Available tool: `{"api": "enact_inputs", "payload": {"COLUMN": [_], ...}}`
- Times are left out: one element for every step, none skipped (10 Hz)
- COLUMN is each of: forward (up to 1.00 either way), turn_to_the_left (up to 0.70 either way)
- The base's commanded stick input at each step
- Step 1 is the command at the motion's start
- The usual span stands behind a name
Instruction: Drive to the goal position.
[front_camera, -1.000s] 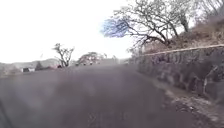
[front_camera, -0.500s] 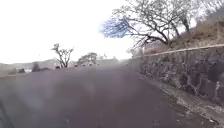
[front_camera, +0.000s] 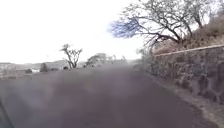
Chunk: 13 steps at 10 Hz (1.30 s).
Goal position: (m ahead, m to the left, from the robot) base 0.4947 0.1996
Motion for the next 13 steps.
{"api": "enact_inputs", "payload": {"forward": [0.70,0.70,0.70,0.70,0.70,0.70,0.70,0.70,0.70,0.70,0.70,0.70,0.70], "turn_to_the_left": [0.00,0.00,0.00,0.00,0.00,0.00,0.00,0.00,0.00,0.00,0.00,0.00,0.00]}}
